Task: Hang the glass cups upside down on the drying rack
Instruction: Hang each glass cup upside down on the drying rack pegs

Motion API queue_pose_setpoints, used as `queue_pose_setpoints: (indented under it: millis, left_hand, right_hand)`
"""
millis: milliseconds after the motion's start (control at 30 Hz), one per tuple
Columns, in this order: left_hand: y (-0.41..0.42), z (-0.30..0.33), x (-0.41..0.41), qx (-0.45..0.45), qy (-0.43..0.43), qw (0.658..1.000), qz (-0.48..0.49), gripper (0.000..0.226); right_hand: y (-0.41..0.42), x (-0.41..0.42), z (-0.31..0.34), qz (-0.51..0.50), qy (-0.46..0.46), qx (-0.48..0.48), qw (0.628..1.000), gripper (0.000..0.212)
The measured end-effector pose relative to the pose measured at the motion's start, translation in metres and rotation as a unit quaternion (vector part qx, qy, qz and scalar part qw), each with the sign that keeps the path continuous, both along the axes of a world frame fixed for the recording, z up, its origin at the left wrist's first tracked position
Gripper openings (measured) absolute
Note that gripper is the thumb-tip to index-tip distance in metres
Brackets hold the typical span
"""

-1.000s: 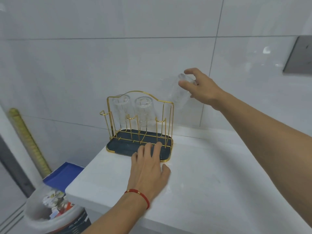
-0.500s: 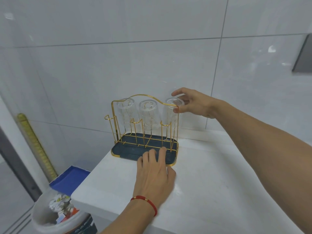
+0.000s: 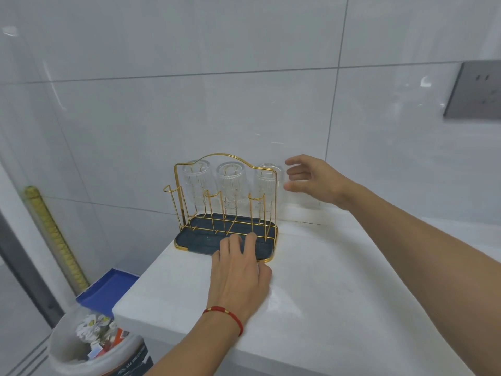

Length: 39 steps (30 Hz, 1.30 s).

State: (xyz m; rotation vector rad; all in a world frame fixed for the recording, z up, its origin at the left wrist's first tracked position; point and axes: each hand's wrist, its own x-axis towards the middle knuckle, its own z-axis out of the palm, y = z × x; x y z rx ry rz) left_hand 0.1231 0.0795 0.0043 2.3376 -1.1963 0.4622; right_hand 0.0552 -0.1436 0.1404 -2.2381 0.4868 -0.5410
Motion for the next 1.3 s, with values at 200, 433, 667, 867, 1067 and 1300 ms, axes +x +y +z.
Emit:
queue_pose_setpoints:
  millis: [200, 433, 667, 867, 1067, 1300]
  left_hand:
    - [0.003, 0.004, -0.004, 0.003, -0.014, 0.999, -0.040, 0.023]
    - [0.004, 0.011, -0.016, -0.002, -0.038, 0.994, -0.107, 0.015]
    - [-0.072, 0.016, -0.116, -0.023, -0.024, 0.977, -0.213, 0.027]
    - [-0.115, 0.005, -0.169, -0.003, -0.025, 0.965, -0.260, 0.039]
    - [-0.117, -0.002, -0.166, -0.032, 0.032, 0.964, -0.261, 0.040]
    - [-0.115, -0.001, -0.167, -0.055, 0.059, 0.953, -0.293, 0.049]
  right_hand:
    - [0.009, -0.103, -0.049, -0.083, -0.014, -0.024, 0.996, 0.026]
    - [0.012, -0.233, -0.100, -0.278, -0.058, -0.058, 0.957, 0.043]
    - [0.001, -0.299, -0.124, -0.494, -0.216, -0.046, 0.841, 0.036]
    - [-0.012, -0.306, -0.128, -0.645, -0.227, -0.081, 0.725, 0.075]
    - [-0.046, -0.305, -0.128, -0.670, -0.199, -0.026, 0.715, 0.103]
    - [-0.044, -0.311, -0.134, -0.638, -0.202, -0.004, 0.743, 0.082]
